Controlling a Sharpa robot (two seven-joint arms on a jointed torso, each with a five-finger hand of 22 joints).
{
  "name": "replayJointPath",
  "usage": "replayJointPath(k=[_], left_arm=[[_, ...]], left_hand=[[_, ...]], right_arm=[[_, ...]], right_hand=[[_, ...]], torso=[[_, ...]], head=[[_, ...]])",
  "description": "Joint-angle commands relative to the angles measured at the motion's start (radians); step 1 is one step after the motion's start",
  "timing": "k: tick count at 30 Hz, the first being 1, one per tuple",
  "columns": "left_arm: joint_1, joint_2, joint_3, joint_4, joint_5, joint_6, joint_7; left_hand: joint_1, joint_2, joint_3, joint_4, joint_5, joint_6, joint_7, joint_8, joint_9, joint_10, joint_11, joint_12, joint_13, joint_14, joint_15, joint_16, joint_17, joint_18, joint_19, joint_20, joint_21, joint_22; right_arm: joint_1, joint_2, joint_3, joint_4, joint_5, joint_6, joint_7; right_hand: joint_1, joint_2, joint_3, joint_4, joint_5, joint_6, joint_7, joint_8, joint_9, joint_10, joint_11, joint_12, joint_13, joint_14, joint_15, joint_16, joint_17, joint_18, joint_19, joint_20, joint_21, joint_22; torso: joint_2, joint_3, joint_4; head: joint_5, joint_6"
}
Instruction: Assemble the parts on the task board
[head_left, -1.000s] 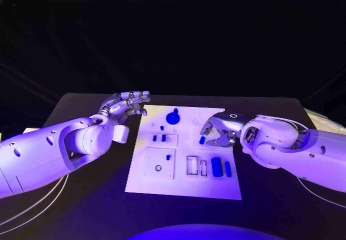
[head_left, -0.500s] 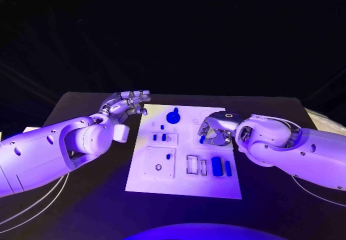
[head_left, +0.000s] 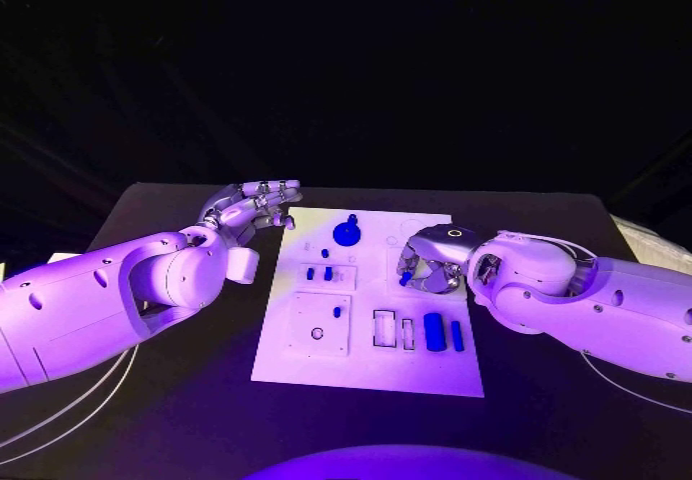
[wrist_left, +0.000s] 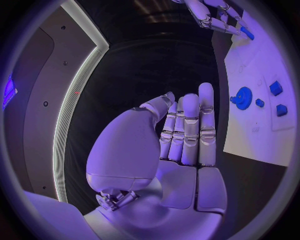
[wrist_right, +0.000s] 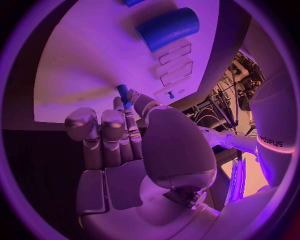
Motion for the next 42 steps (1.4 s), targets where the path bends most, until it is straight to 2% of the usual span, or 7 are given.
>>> replayJointPath(k=[1, 11, 18, 23, 28, 36, 42], left_arm=[[0.0, 0.0, 0.0, 0.0, 0.003, 0.02, 0.003], [0.0, -0.001, 0.0, 0.0, 0.003, 0.019, 0.002], [0.0, -0.002, 0.0, 0.001, 0.003, 0.019, 0.002], [0.0, -0.002, 0.0, 0.001, 0.003, 0.019, 0.002], [0.0, -0.002, 0.0, 0.001, 0.003, 0.019, 0.002], [0.0, 0.0, 0.0, -0.001, 0.003, 0.019, 0.003], [0.0, 0.003, 0.0, -0.001, 0.003, 0.02, 0.003]], left_hand=[[0.002, 0.009, -0.005, 0.002, 0.001, -0.004, 0.0, 0.003, -0.001, -0.01, -0.001, 0.003, 0.002, -0.006, -0.001, -0.006, -0.002, 0.011, 0.004, 0.0, -0.003, -0.001], [0.002, 0.009, -0.005, 0.002, 0.001, -0.004, 0.0, 0.003, -0.001, -0.01, -0.001, 0.003, 0.002, -0.006, -0.001, -0.006, -0.002, 0.011, 0.004, 0.0, -0.003, -0.001], [0.002, 0.009, -0.005, 0.002, 0.001, -0.004, 0.0, 0.003, -0.001, -0.01, -0.001, 0.003, 0.002, -0.006, -0.001, -0.006, -0.002, 0.011, 0.004, 0.0, -0.003, -0.001], [0.002, 0.009, -0.005, 0.002, 0.001, -0.004, 0.0, 0.003, -0.001, -0.01, -0.001, 0.003, 0.002, -0.006, -0.001, -0.006, -0.002, 0.011, 0.004, 0.0, -0.003, -0.001], [0.002, 0.009, -0.005, 0.002, 0.001, -0.004, 0.0, 0.003, -0.001, -0.01, -0.001, 0.003, 0.002, -0.006, -0.001, -0.006, -0.002, 0.011, 0.004, 0.0, -0.003, -0.001], [0.002, 0.009, -0.005, 0.002, 0.001, -0.004, 0.0, 0.003, -0.001, -0.01, -0.001, 0.003, 0.002, -0.006, -0.001, -0.006, -0.002, 0.011, 0.004, 0.0, -0.003, -0.001], [0.002, 0.009, -0.005, 0.002, 0.001, -0.004, 0.0, 0.003, -0.001, -0.01, -0.001, 0.003, 0.002, -0.006, -0.001, -0.006, -0.002, 0.011, 0.004, 0.0, -0.003, -0.001]], right_arm=[[-0.005, 0.004, -0.001, -0.004, -0.018, 0.012, -0.008], [-0.007, 0.012, -0.001, -0.015, -0.019, 0.001, -0.014], [-0.008, 0.012, -0.001, -0.011, -0.017, -0.101, -0.004], [-0.007, 0.001, 0.001, 0.007, 0.007, -0.172, 0.006], [0.006, -0.024, 0.007, 0.039, 0.06, -0.213, 0.017], [0.024, -0.044, 0.014, 0.118, 0.212, -0.222, 0.044], [0.021, 0.013, 0.01, 0.14, 0.259, -0.189, 0.063]], right_hand=[[-0.011, 0.001, 0.007, 0.0, -0.008, 0.007, 0.001, 0.006, 0.002, 0.01, -0.001, -0.008, -0.001, 0.009, -0.006, 0.007, 0.001, 0.011, 0.007, 0.0, 0.006, 0.001], [-0.018, 0.001, 0.01, 0.007, -0.011, 0.01, 0.001, 0.005, 0.002, 0.014, -0.001, -0.011, -0.001, 0.01, -0.007, 0.01, 0.004, 0.011, 0.009, 0.0, 0.008, 0.004], [0.005, 0.029, 0.05, 0.001, -0.025, 0.052, -0.009, 0.026, 0.013, 0.064, -0.015, -0.005, 0.004, 0.024, -0.017, 0.053, 0.048, -0.002, 0.042, -0.008, 0.051, 0.078], [0.011, 0.033, 0.063, -0.005, -0.028, 0.061, -0.012, 0.031, 0.017, 0.08, -0.019, -0.005, 0.006, 0.027, -0.021, 0.066, 0.06, -0.005, 0.05, -0.013, 0.063, 0.095], [0.013, 0.033, 0.066, -0.007, -0.027, 0.062, -0.012, 0.032, 0.018, 0.083, -0.02, -0.006, 0.006, 0.027, -0.022, 0.068, 0.062, -0.005, 0.052, -0.014, 0.066, 0.1], [0.003, 0.022, 0.066, -0.008, 0.001, 0.063, -0.011, 0.033, 0.022, 0.091, -0.02, -0.013, 0.006, 0.028, -0.022, 0.075, 0.065, -0.007, 0.055, -0.016, 0.073, 0.108], [0.001, 0.022, 0.066, -0.008, 0.004, 0.061, -0.01, 0.032, 0.022, 0.089, -0.019, -0.015, 0.005, 0.027, -0.022, 0.072, 0.06, -0.006, 0.052, -0.016, 0.071, 0.103]], torso=[[0.0, -0.0007, 0.0007], [-0.001, -0.0013, 0.001], [0.0, -0.0009, 0.0004], [-0.001, -0.001, 0.0003], [-0.001, -0.0017, 0.001], [0.0, -0.0003, 0.0], [0.0, -0.0008, 0.0002]], head=[[0.001, -0.004], [0.004, -0.006], [0.004, -0.006], [0.005, -0.007], [0.003, -0.007], [0.007, -0.009], [0.018, -0.013]])
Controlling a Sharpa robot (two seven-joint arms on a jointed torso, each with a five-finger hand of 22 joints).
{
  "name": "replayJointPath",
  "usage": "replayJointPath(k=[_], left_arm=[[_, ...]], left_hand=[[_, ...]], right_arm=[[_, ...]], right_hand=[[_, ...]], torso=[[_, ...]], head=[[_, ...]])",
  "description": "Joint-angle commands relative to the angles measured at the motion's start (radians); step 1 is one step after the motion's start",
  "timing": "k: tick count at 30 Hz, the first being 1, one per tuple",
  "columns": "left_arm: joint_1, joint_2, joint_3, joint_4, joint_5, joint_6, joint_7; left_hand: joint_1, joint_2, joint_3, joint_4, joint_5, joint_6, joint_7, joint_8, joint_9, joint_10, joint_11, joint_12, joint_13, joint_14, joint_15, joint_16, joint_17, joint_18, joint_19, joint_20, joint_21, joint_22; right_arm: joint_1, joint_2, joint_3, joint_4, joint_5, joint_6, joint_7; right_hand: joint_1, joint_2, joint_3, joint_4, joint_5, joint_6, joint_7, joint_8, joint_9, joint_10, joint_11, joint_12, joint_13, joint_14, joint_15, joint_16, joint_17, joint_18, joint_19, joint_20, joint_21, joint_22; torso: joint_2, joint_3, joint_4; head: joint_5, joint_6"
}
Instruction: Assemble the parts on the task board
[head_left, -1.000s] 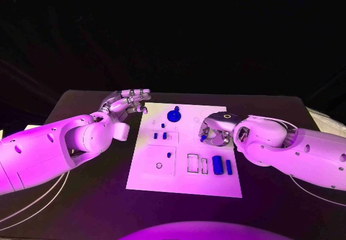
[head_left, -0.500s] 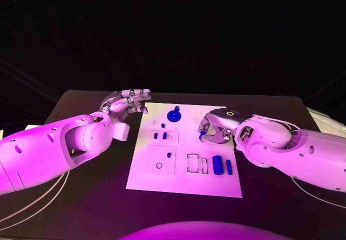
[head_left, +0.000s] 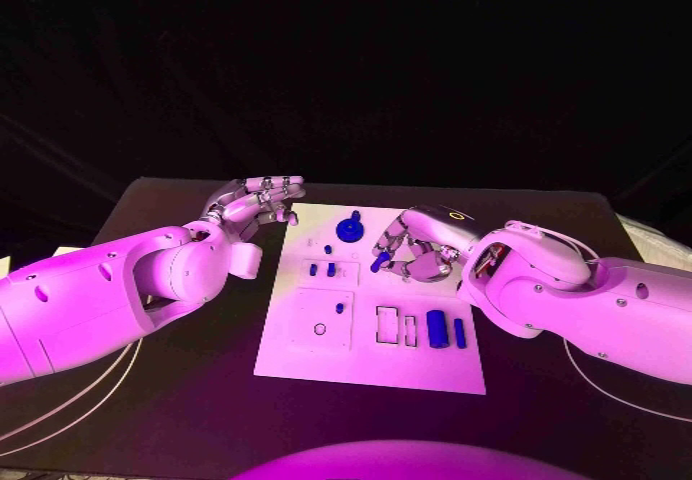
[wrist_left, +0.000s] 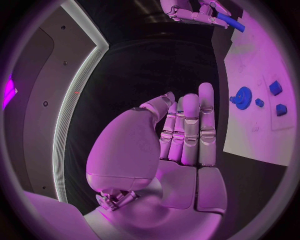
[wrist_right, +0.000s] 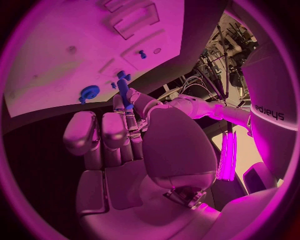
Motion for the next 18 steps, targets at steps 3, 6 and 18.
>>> replayJointPath(k=[3, 6, 18], left_arm=[[0.0, 0.004, 0.0, 0.001, 0.003, 0.019, 0.006], [0.0, 0.006, 0.0, 0.001, 0.003, 0.02, 0.006], [0.0, 0.008, 0.0, 0.004, 0.003, 0.021, 0.005]], left_hand=[[0.002, 0.009, -0.005, 0.002, 0.001, -0.004, 0.0, 0.003, -0.001, -0.01, -0.001, 0.003, 0.001, -0.006, -0.001, -0.006, -0.002, 0.011, 0.004, 0.0, -0.003, -0.001], [0.002, 0.009, -0.005, 0.002, 0.001, -0.004, 0.0, 0.003, -0.001, -0.01, -0.001, 0.003, 0.001, -0.006, -0.001, -0.006, -0.002, 0.011, 0.004, 0.0, -0.003, -0.001], [0.002, 0.009, -0.005, 0.002, 0.001, -0.004, 0.0, 0.003, -0.001, -0.01, -0.001, 0.003, 0.001, -0.006, -0.001, -0.006, -0.002, 0.011, 0.004, 0.0, -0.003, -0.001]], right_arm=[[-0.011, 0.061, -0.006, 0.005, 0.062, 0.022, 0.041], [-0.023, 0.096, -0.01, 0.0, 0.047, 0.036, 0.049], [-0.07, 0.202, -0.023, -0.06, -0.006, 0.099, 0.065]], right_hand=[[-0.006, 0.0, 0.002, 0.002, 0.008, 0.005, 0.002, 0.002, 0.002, 0.008, -0.002, -0.006, 0.0, 0.026, -0.008, 0.001, -0.002, -0.006, 0.003, 0.0, 0.001, -0.003], [-0.006, 0.0, 0.002, 0.002, 0.009, 0.005, 0.002, 0.001, 0.002, 0.007, -0.002, -0.007, 0.0, 0.026, -0.008, 0.001, -0.002, -0.005, 0.002, 0.0, 0.0, -0.005], [-0.008, 0.001, 0.003, 0.002, 0.01, 0.001, 0.003, 0.0, 0.002, 0.004, -0.001, -0.011, -0.001, 0.025, -0.007, -0.001, -0.006, -0.004, 0.0, 0.0, -0.002, -0.009]], torso=[[0.0, -0.0007, 0.0004], [0.001, -0.0015, 0.0026], [0.001, -0.0011, 0.0007]], head=[[0.01, -0.002], [0.015, -0.004], [0.027, -0.011]])
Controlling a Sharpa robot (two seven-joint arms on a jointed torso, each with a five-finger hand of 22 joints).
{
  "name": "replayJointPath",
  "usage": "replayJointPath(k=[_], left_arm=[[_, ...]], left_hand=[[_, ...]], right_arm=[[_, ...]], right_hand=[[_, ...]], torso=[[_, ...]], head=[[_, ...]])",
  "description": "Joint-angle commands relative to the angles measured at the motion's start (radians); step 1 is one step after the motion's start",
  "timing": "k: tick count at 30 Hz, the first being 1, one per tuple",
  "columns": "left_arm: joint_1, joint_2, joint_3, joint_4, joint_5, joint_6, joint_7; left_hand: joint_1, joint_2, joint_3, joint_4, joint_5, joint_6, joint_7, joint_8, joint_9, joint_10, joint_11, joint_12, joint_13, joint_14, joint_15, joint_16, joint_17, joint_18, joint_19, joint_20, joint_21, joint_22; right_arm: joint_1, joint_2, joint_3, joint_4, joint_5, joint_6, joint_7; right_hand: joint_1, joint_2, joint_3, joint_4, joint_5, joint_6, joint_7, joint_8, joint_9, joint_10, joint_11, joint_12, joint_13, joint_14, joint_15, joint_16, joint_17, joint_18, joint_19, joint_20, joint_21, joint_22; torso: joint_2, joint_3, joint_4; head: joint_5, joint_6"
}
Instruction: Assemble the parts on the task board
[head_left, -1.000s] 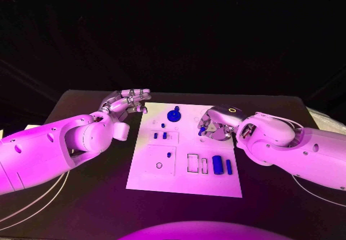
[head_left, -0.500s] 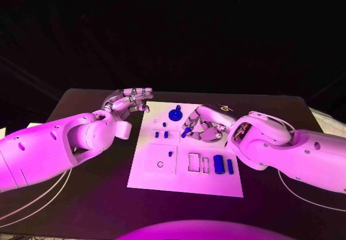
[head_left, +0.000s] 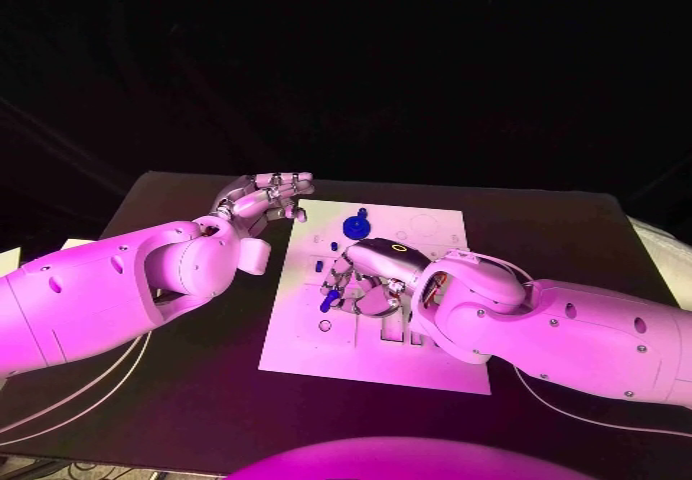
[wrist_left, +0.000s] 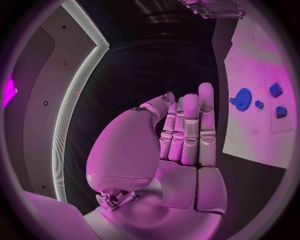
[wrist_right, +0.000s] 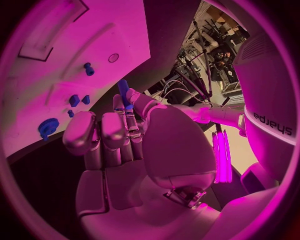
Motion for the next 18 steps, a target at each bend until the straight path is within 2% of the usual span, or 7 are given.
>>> replayJointPath(k=[1, 7, 18], left_arm=[[0.0, 0.002, 0.0, 0.003, 0.003, 0.019, 0.005], [0.0, 0.002, 0.0, 0.003, 0.003, 0.02, 0.005], [0.0, 0.004, 0.0, 0.001, 0.003, 0.02, 0.005]], left_hand=[[0.002, 0.009, -0.005, 0.002, 0.001, -0.004, 0.0, 0.003, -0.001, -0.01, -0.001, 0.003, 0.001, -0.006, -0.001, -0.006, -0.002, 0.011, 0.004, 0.0, -0.003, -0.001], [0.002, 0.009, -0.005, 0.002, 0.001, -0.004, 0.0, 0.003, -0.001, -0.01, -0.001, 0.003, 0.001, -0.006, -0.001, -0.006, -0.002, 0.011, 0.004, 0.0, -0.003, -0.001], [0.002, 0.009, -0.005, 0.002, 0.001, -0.004, 0.0, 0.003, -0.001, -0.01, -0.001, 0.003, 0.001, -0.006, -0.001, -0.006, -0.002, 0.011, 0.004, 0.0, -0.003, -0.001]], right_arm=[[-0.007, 0.01, -0.001, -0.016, -0.039, 0.053, 0.017], [-0.018, 0.029, -0.004, -0.047, -0.076, 0.076, 0.015], [-0.027, 0.05, -0.006, -0.065, -0.123, 0.092, 0.003]], right_hand=[[-0.008, 0.001, 0.003, 0.002, 0.004, 0.005, 0.003, 0.006, 0.001, 0.002, 0.001, -0.007, -0.002, 0.025, -0.007, -0.001, -0.001, -0.004, 0.0, 0.0, -0.002, -0.002], [-0.008, 0.001, 0.003, 0.002, 0.004, 0.004, 0.003, 0.006, 0.001, 0.002, 0.001, -0.008, -0.002, 0.025, -0.007, -0.002, -0.002, -0.004, -0.001, 0.0, -0.003, -0.003], [-0.009, 0.001, 0.003, 0.002, 0.004, 0.004, 0.003, 0.005, 0.001, 0.001, 0.001, -0.009, -0.002, 0.025, -0.006, 0.0, 0.0, -0.004, -0.001, 0.0, -0.002, -0.003]], torso=[[0.0, 0.0003, -0.0007], [0.0, 0.001, -0.0008], [0.0, 0.0013, -0.0008]], head=[[0.004, -0.004], [0.006, -0.007], [0.005, -0.01]])
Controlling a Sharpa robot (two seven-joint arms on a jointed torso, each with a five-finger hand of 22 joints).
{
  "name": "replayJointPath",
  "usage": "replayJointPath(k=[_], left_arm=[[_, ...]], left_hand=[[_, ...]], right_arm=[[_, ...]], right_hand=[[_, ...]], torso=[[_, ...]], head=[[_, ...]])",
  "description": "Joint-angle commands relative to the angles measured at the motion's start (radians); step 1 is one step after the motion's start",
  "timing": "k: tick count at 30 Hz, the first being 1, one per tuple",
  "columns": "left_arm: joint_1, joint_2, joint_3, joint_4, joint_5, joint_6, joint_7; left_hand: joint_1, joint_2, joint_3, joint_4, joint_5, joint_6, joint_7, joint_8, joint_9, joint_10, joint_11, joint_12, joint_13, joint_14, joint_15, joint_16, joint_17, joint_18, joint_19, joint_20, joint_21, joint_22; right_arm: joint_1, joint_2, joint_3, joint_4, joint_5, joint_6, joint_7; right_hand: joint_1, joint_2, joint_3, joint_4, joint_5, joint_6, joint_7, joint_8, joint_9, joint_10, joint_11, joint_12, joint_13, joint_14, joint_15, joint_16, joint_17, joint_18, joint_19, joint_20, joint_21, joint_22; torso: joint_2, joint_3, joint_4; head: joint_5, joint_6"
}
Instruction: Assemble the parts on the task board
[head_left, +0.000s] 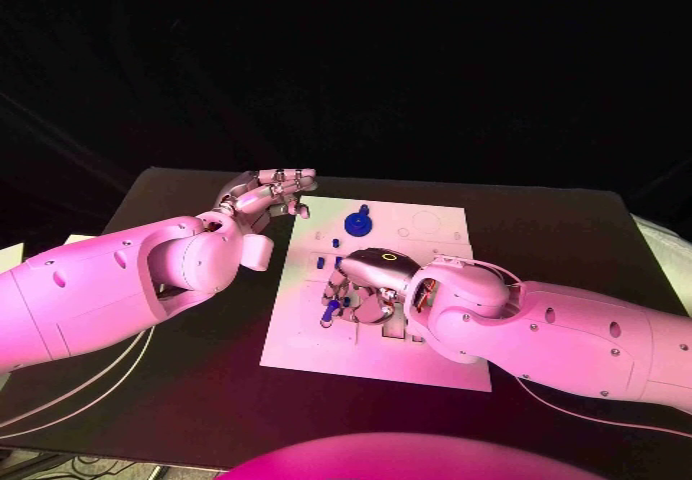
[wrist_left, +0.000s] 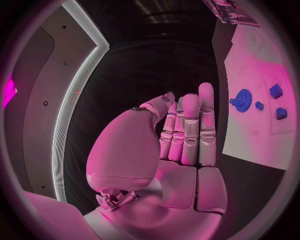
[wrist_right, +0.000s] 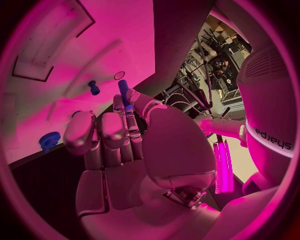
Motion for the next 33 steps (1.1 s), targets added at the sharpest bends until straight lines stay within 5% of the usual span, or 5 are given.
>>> replayJointPath(k=[1, 33], left_arm=[[0.0, 0.003, 0.0, 0.001, 0.003, 0.02, 0.005], [0.0, 0.004, 0.0, 0.0, 0.003, 0.021, 0.005]], left_hand=[[0.002, 0.009, -0.005, 0.002, 0.001, -0.004, 0.0, 0.003, -0.001, -0.01, -0.001, 0.003, 0.002, -0.006, -0.001, -0.006, -0.001, 0.011, 0.004, 0.0, -0.003, -0.001], [0.004, 0.012, -0.008, 0.0, 0.001, -0.006, 0.001, 0.006, -0.002, -0.015, 0.0, 0.01, 0.003, -0.009, -0.001, -0.007, -0.007, 0.011, 0.004, 0.0, -0.007, -0.003]], right_arm=[[-0.003, 0.007, -0.001, -0.006, -0.05, 0.027, -0.005], [-0.018, 0.047, -0.007, -0.013, -0.154, 0.088, -0.093]], right_hand=[[-0.01, 0.003, 0.003, 0.002, 0.005, 0.005, -0.002, 0.001, 0.002, 0.0, 0.0, -0.005, 0.0, 0.025, -0.006, 0.0, 0.0, -0.004, -0.001, 0.0, -0.002, 0.0], [-0.015, 0.0, 0.0, 0.002, 0.002, 0.003, -0.002, 0.001, 0.003, 0.0, 0.001, -0.008, 0.0, 0.024, -0.005, -0.001, -0.003, -0.004, -0.003, 0.001, -0.004, -0.003]], torso=[[0.0, 0.0004, 0.0004], [-0.001, -0.0003, -0.0001]], head=[[0.0, -0.002], [0.0, -0.01]])
